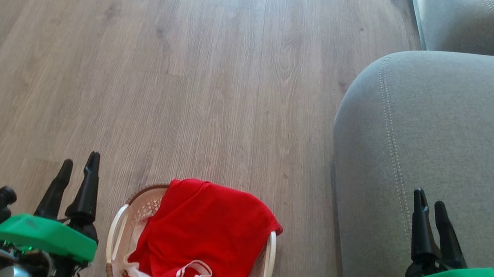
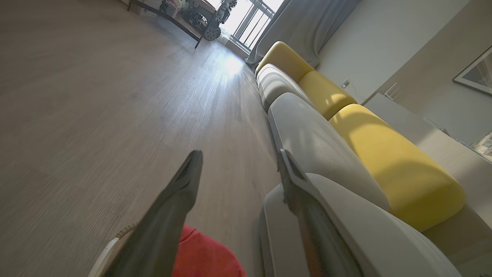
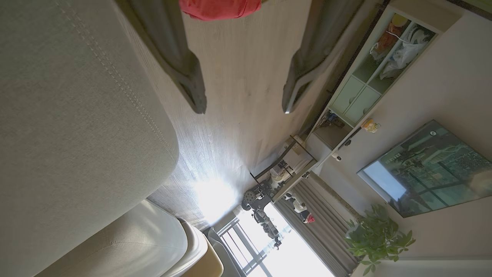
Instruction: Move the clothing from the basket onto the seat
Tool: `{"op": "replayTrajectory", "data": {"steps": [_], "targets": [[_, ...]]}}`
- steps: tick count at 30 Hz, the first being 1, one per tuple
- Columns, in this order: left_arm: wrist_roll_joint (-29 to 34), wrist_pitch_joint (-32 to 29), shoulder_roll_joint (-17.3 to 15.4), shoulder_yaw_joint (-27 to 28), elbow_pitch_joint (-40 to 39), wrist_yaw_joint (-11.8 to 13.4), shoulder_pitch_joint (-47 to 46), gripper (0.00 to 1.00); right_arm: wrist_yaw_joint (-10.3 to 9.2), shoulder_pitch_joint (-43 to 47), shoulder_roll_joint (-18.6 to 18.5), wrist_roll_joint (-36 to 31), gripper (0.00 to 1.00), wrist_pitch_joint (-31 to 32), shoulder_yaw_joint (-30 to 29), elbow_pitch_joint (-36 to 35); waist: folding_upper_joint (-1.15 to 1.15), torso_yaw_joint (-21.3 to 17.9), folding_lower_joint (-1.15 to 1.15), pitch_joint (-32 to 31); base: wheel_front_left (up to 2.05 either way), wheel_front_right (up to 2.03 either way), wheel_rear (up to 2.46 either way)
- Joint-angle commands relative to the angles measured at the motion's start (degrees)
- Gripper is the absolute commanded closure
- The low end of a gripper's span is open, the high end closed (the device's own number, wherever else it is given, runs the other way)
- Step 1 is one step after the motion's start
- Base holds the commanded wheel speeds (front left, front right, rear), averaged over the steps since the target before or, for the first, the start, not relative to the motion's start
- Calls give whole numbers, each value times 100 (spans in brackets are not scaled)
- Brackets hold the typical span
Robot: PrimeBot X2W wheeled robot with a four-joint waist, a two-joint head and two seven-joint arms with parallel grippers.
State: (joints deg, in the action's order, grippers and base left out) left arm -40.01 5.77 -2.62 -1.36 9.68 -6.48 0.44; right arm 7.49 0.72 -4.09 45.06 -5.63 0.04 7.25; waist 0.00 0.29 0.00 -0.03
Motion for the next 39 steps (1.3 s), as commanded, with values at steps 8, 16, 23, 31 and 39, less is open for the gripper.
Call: {"op": "replayTrajectory", "data": {"steps": [8, 16, 23, 31, 39], "targets": [[729, 205, -105, 42, -311, 40, -223, 0, 0, -157, -130, -723, 0, -209, 118, -263, 0, 5, 0, 0, 0, 0, 0], [1220, 322, -108, 20, -382, 47, -217, 0, 0, -146, -124, -1197, 0, -328, 131, -352, 0, 1, 0, 0, 0, 0, 0], [1699, 439, -106, -7, -453, 49, -214, 0, 0, -132, -112, -1606, 0, -447, 155, -404, 0, 8, 0, 6, 0, 0, 0], [2258, 573, -102, -34, -537, 53, -203, 0, 0, -120, -123, -2093, 0, -583, 200, -416, 0, 19, 0, 7, 0, 0, 0], [2822, 707, -102, -62, -622, 48, -200, 0, 0, -110, -128, -2611, 0, -719, 257, -442, 0, 21, 0, 21, 0, 0, 0]]}}
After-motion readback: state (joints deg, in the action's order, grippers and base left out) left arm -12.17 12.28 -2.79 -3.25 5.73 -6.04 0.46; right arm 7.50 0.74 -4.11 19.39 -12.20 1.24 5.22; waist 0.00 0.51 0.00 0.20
